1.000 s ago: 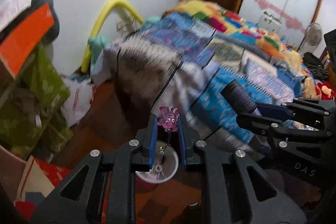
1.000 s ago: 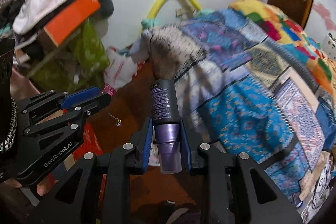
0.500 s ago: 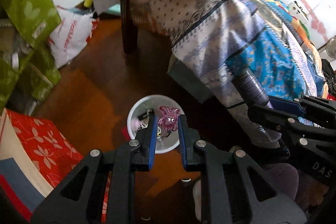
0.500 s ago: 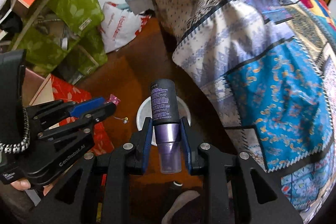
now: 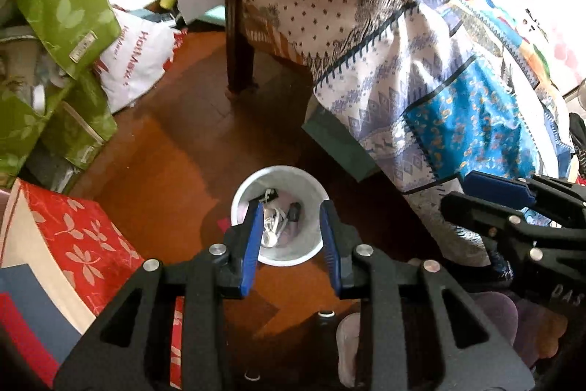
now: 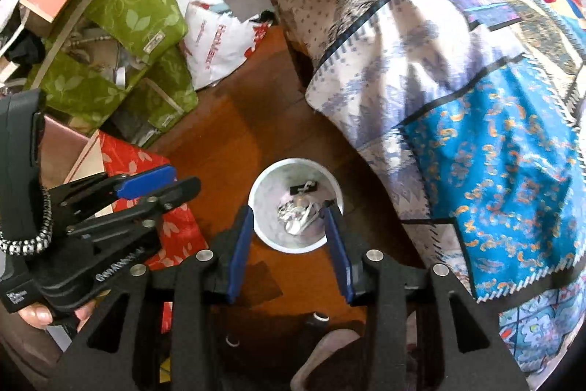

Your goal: Collect trash

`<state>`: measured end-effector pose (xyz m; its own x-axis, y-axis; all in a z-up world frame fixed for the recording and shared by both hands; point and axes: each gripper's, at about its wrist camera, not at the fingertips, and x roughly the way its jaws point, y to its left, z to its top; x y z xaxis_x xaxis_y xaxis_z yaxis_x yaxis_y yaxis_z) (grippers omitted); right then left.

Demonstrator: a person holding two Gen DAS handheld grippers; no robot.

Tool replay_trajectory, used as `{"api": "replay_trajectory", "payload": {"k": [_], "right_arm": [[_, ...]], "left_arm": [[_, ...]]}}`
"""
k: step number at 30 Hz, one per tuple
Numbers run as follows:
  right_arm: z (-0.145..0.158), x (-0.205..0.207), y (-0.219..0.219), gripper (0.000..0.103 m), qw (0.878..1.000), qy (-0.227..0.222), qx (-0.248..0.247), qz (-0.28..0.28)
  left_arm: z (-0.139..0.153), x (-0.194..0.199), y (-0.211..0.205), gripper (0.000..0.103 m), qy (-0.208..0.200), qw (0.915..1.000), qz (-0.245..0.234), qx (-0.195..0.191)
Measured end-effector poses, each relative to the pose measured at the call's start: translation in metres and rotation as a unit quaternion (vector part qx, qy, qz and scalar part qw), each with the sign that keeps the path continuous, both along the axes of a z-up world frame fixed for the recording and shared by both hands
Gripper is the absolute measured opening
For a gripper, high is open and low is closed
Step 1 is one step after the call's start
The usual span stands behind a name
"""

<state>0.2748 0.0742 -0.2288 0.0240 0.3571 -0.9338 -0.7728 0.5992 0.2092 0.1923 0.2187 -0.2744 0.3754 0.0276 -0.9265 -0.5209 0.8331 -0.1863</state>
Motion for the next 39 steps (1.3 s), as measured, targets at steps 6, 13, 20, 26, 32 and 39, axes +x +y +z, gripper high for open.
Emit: {"api": "replay_trajectory", "payload": {"k": [6,13,20,26,32,39], "right_arm": [[0.039,-0.008,-0.032,0.037,0.998,-0.044,0.027,-0.020],[0.110,-0.029,-0.084,0.037,0.987,-0.120,0.087,-0.069],[0.189,-0.071,-0.155,0.037,0.954,-0.209,0.160,-0.142],[0.239,-0.121,-0.205,0.037,0.914,-0.289,0.206,-0.196],[0.263,-0.173,-0.234,0.037,0.870,-0.370,0.223,-0.238],[0.263,-0.212,-0.247,0.056,0.845,-0.409,0.210,-0.273]], "left_arm": [[0.050,-0.017,-0.016,0.030,-0.049,0.9980,-0.001,0.041],[0.131,-0.040,-0.052,0.030,-0.138,0.9862,-0.021,0.089],[0.212,-0.071,-0.101,0.030,-0.240,0.9609,-0.053,0.128],[0.265,-0.112,-0.150,0.030,-0.319,0.9335,-0.090,0.137],[0.294,-0.150,-0.190,0.030,-0.367,0.9084,-0.133,0.149],[0.304,-0.181,-0.212,0.063,-0.389,0.8925,-0.153,0.171]]}}
